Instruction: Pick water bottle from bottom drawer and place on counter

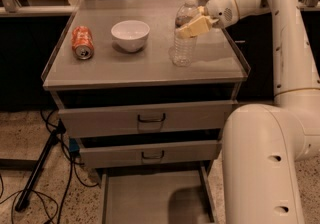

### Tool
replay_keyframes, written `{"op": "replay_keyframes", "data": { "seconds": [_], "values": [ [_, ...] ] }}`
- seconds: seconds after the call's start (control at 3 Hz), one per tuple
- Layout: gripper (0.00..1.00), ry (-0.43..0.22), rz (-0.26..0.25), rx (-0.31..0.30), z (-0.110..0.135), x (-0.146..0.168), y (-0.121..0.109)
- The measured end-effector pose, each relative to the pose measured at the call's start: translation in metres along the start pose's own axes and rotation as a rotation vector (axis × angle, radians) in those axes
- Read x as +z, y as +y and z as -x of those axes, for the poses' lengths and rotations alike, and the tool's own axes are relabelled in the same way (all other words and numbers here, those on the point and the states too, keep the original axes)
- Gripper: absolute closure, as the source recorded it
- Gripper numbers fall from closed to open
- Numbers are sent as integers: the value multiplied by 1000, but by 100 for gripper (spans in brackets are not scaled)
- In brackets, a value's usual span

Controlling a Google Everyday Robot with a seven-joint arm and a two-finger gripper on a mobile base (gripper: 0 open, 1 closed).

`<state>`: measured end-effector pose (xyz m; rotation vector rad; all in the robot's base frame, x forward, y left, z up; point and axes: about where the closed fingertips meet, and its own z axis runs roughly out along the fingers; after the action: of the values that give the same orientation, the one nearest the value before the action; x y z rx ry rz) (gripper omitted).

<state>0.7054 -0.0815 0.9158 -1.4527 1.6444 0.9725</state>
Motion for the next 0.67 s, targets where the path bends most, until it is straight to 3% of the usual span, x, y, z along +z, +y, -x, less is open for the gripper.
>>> {"op": "replay_keyframes", "data": {
  "seconds": [0.33, 0.67],
  "values": [
    [100, 0, 3, 5, -1, 0, -1],
    [85, 0, 3, 5, -1, 0, 0]
  ]
}}
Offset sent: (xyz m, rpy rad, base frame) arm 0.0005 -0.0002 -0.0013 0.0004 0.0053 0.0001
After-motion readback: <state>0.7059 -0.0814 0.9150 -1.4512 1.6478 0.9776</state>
